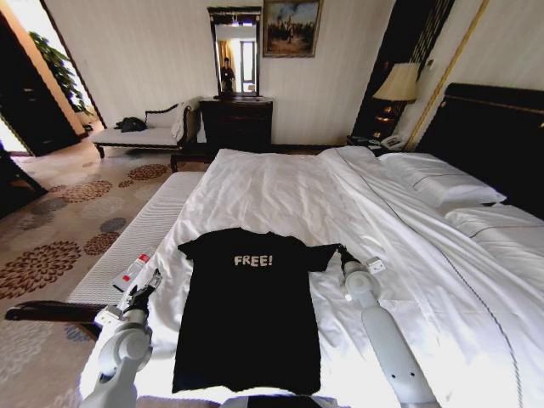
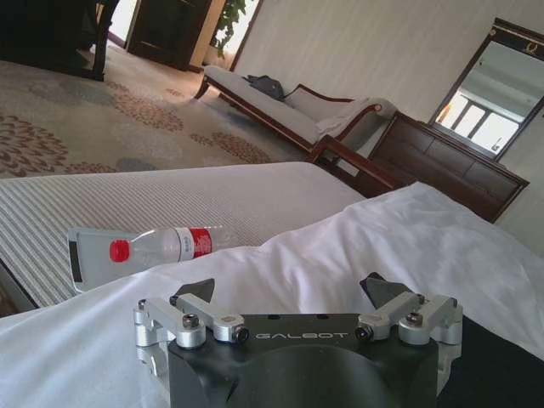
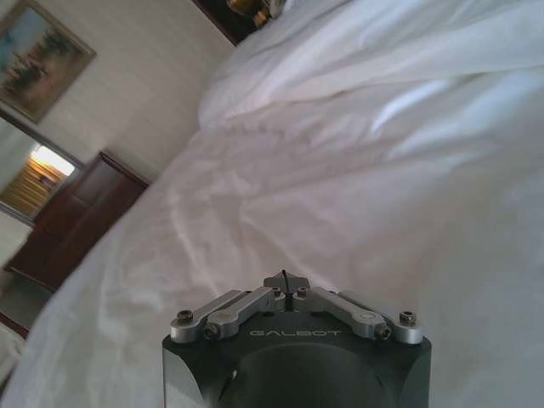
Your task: Fold the clothes on the bed.
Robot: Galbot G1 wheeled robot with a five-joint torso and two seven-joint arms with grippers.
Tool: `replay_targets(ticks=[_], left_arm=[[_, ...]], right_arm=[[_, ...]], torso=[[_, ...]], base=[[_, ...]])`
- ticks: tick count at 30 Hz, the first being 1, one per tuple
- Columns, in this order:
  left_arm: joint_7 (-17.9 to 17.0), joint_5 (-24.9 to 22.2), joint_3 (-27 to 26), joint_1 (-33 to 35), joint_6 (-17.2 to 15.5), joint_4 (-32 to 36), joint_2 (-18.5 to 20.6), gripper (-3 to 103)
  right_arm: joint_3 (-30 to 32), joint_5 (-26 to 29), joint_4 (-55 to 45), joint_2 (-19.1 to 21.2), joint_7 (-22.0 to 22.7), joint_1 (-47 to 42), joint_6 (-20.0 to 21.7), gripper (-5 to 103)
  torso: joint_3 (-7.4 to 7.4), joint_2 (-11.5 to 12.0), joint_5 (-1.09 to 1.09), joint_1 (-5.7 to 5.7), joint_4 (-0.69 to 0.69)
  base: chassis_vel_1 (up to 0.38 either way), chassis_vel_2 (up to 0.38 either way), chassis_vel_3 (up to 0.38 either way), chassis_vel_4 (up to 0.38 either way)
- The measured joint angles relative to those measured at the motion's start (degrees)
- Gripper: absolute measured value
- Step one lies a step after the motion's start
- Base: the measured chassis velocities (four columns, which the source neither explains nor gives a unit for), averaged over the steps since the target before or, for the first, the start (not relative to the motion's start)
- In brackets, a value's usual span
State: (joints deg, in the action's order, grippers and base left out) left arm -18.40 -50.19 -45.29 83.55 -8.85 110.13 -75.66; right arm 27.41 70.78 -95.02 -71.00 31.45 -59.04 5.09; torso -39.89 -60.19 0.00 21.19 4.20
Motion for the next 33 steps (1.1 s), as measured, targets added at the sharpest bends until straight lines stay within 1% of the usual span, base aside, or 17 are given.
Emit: replay_targets(ticks=[5, 8, 11, 12, 13, 14, 15, 18, 19, 20, 21, 24, 26, 27, 29, 32, 33], left_arm=[[0.0, -0.1, 0.2, 0.0, 0.0, 0.0, 0.1, 100], [0.0, -0.2, 0.1, 0.0, 0.0, 0.0, 0.3, 100], [0.0, -0.6, -0.3, 0.2, 0.0, 0.0, 0.6, 100], [0.0, -0.7, -0.5, 0.2, 0.0, 0.0, 0.7, 100], [0.0, -0.7, -0.5, 0.2, 0.0, 0.0, 0.7, 100], [0.0, -0.8, -0.6, 0.2, 0.0, -0.1, 0.8, 100], [0.0, -0.9, -0.7, 0.2, 0.0, -0.2, 0.8, 100], [0.0, -1.0, -0.7, 0.2, 0.1, -0.5, 0.8, 100], [0.0, -1.0, -0.7, 0.2, 0.1, -0.5, 0.8, 100], [0.0, -1.0, -0.6, 0.1, 0.1, -0.6, 0.8, 100], [0.0, -1.0, -0.5, 0.0, 0.1, -0.6, 0.7, 100], [0.0, -0.9, -0.1, -0.2, 0.1, -0.6, 0.3, 100], [0.0, -0.9, 0.0, -0.2, 0.1, -0.6, 0.3, 100], [0.0, -0.8, 0.0, -0.2, 0.1, -0.5, 0.3, 100], [0.0, -0.8, 0.0, -0.2, 0.1, -0.5, 0.3, 100], [-0.1, -1.0, -0.5, 0.0, 0.1, -0.4, 0.8, 100], [-0.1, -1.0, -0.5, 0.0, 0.1, -0.4, 0.8, 100]], right_arm=[[-1.0, -1.8, 1.2, -0.8, 1.1, -0.6, 1.1, 0], [-1.0, -2.4, 1.1, -1.2, 1.2, -0.8, 1.1, 0], [-0.8, -4.7, -0.8, -1.5, 1.2, -2.0, 0.7, 0], [-0.5, -5.1, -2.4, -1.6, 1.4, -2.8, 0.5, 5], [-0.5, -5.1, -2.4, -1.6, 1.4, -2.8, 0.5, 5], [-0.2, -5.0, -4.4, -1.8, 1.9, -4.0, 0.3, 10], [0.0, -4.8, -5.8, -2.0, 2.2, -4.9, 0.3, 10], [0.3, -2.7, -9.9, -2.7, 3.5, -8.8, 0.3, 27], [0.3, -2.7, -9.9, -2.7, 3.5, -8.8, 0.3, 27], [0.3, -2.0, -10.4, -3.0, 3.6, -9.4, 0.3, 33], [0.3, -1.0, -10.8, -3.2, 3.8, -10.1, 0.3, 33], [0.3, 2.3, -11.1, -4.2, 3.9, -11.2, 0.5, 49], [0.2, 2.7, -11.1, -4.4, 3.9, -11.4, 0.5, 49], [-0.1, 3.6, -11.0, -4.8, 3.9, -11.7, 0.6, 61], [-0.3, 3.9, -10.9, -5.1, 3.9, -11.8, 0.7, 61], [-1.0, 4.3, -10.0, -6.2, 3.6, -11.7, 0.8, 77], [-1.0, 4.3, -10.0, -6.2, 3.6, -11.7, 0.8, 77]], torso=[[0.0, 0.0, 0.0, 0.0, 0.0], [-0.01, 0.0, 0.0, 0.0, 0.0], [0.0, 0.0, 0.0, 0.0, -0.01], [0.0, 0.0, 0.0, 0.0, -0.01], [0.0, 0.0, 0.0, 0.0, -0.01], [0.0, 0.0, 0.0, 0.0, 0.0], [0.0, 0.0, 0.0, 0.0, 0.0], [0.0, 0.0, 0.0, 0.0, 0.0], [0.0, 0.0, 0.0, 0.0, 0.0], [0.0, 0.0, 0.0, 0.0, 0.0], [0.0, 0.0, -0.01, 0.0, 0.0], [0.0, 0.0, 0.0, 0.0, 0.0], [-0.01, 0.0, 0.0, 0.0, 0.0], [-0.01, 0.0, 0.0, 0.0, 0.0], [-0.01, 0.0, 0.0, 0.01, 0.0], [-0.01, 0.0, 0.0, 0.0, -0.01], [-0.01, 0.0, 0.0, 0.0, -0.01]], base=[[0.0, 0.0, 0.0, 0.0], [0.0, 0.0, 0.0, 0.0], [0.0, 0.0, 0.0, 0.0], [0.0, 0.0, 0.0, 0.0], [0.0, 0.0, 0.0, 0.0], [0.0, 0.0, 0.0, 0.0], [0.0, 0.0, 0.0, 0.0], [0.0, 0.0, 0.0, 0.0], [0.0, 0.0, 0.0, 0.0], [0.0, 0.0, 0.0, 0.0], [0.0, 0.0, 0.0, 0.0], [0.0, 0.0, 0.0, 0.0], [0.0, 0.0, 0.0, 0.0], [0.0, 0.0, 0.0, 0.0], [0.0, 0.0, 0.0, 0.0], [0.0, 0.0, 0.0, 0.0], [0.0, 0.0, 0.0, 0.0]])
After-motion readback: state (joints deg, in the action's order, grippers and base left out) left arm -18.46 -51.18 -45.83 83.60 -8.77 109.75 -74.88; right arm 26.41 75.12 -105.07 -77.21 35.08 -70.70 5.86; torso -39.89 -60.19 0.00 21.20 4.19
